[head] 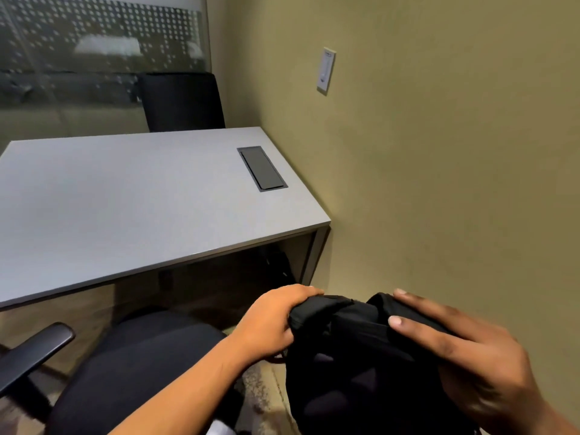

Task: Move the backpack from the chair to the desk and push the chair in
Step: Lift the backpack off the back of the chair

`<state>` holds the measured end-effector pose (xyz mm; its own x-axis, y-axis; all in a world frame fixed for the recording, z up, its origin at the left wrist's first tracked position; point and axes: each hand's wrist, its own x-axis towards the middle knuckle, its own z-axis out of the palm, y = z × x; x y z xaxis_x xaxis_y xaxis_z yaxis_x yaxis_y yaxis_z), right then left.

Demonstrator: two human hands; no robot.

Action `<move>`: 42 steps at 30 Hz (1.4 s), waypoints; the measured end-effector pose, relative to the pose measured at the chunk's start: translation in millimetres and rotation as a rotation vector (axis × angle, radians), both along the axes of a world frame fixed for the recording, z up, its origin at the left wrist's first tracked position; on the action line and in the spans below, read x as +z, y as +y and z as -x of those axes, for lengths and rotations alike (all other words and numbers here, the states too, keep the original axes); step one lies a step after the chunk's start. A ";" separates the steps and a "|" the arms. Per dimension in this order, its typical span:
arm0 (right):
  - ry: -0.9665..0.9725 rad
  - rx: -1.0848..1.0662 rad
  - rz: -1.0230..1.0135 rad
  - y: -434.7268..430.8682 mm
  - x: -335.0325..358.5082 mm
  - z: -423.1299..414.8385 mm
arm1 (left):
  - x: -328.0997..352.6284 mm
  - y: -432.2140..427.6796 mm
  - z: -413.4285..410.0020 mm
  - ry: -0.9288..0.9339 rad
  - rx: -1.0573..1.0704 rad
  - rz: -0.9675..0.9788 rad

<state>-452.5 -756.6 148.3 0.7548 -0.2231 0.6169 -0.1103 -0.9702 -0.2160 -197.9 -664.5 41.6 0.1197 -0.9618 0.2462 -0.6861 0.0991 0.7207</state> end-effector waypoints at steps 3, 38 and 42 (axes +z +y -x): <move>-0.011 0.020 0.029 -35.6 0.7 -12.5 | 12.6 -34.6 -11.1 -0.089 0.150 0.048; -0.128 0.095 -0.009 -347.0 35.2 -273.5 | 101.5 -339.3 -277.2 -0.274 0.424 0.265; -0.140 0.059 -0.015 -372.1 32.9 -310.2 | 108.9 -378.5 -311.8 -0.259 0.430 0.271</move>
